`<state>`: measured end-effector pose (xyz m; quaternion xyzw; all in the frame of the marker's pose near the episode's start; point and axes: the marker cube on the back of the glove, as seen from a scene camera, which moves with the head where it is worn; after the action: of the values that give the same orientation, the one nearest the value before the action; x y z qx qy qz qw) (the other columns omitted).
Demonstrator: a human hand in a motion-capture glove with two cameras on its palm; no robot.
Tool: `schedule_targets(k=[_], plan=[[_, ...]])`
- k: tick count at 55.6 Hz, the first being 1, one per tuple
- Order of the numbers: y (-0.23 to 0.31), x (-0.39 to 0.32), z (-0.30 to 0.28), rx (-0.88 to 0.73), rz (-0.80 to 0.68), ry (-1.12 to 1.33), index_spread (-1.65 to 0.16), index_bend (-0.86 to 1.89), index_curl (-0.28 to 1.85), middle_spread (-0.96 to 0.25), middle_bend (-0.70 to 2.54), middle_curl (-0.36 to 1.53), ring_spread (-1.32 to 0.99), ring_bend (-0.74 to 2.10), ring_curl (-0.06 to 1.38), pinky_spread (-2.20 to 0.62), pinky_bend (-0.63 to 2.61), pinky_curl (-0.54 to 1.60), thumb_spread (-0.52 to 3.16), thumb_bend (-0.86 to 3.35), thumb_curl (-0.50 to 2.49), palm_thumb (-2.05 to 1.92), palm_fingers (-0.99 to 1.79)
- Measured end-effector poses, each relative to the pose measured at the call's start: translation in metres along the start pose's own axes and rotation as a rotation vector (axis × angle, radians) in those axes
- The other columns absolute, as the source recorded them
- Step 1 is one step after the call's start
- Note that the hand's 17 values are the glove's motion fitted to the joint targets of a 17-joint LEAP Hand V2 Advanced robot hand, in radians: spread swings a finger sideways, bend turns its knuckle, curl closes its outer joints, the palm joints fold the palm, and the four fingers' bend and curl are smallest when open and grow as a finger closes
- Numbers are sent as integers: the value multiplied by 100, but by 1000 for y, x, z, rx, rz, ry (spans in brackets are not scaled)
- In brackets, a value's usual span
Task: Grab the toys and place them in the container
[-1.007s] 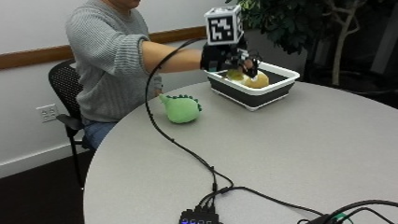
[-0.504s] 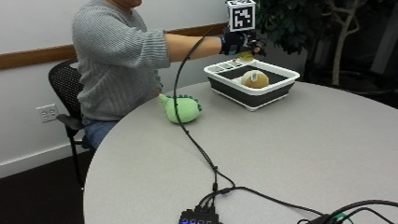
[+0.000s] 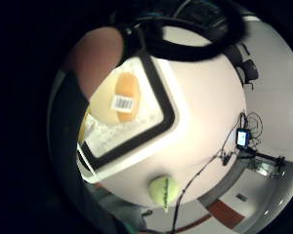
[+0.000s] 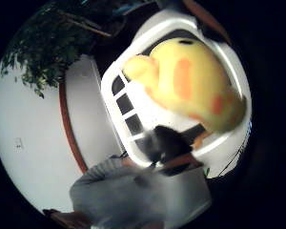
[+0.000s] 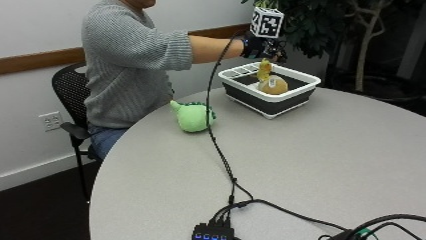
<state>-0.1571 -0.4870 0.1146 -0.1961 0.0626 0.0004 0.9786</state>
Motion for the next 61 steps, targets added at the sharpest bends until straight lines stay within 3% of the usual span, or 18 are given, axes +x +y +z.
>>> schedule_targets(k=[2, 4, 10, 21, 30, 35, 40, 47, 61], plan=[[4, -7, 2, -7, -124, -55, -39, 10, 53, -31, 62, 64, -47, 57, 57, -3, 75, 42, 135, -6, 41, 33, -7], [4, -12, 5, -5, -141, -78, -38, 9, 49, -29, 44, 57, -43, 53, 54, -1, 83, 42, 131, -7, 39, 26, -17], [12, -2, 11, -20, -168, -77, -36, 10, 41, -25, 24, 49, -35, 47, 49, 2, 88, 42, 126, -5, 36, 16, -16], [26, 14, 15, -10, -158, -70, -34, 12, 34, -22, 17, 44, -27, 43, 46, 5, 85, 40, 123, -2, 34, 11, -12], [66, 52, 9, 34, -85, -109, -34, 13, 32, -21, 17, 41, -24, 41, 45, 5, 82, 38, 124, -2, 34, 11, -10], [113, 123, 13, 62, 36, 45, -34, 14, 31, -21, 17, 40, -23, 40, 44, 6, 81, 38, 125, -2, 33, 10, -9], [165, 163, 19, 74, 13, -48, -34, 15, 30, -21, 17, 39, -23, 39, 43, 6, 80, 37, 126, -1, 33, 10, -8], [210, 208, 34, 79, 163, -54, -35, 17, 31, -21, 18, 38, -22, 38, 42, 6, 78, 36, 127, -1, 33, 10, -5], [242, 197, 82, 44, 154, -90, -36, 16, 31, -20, 18, 37, -21, 37, 41, 6, 77, 35, 128, -1, 33, 10, -4]])
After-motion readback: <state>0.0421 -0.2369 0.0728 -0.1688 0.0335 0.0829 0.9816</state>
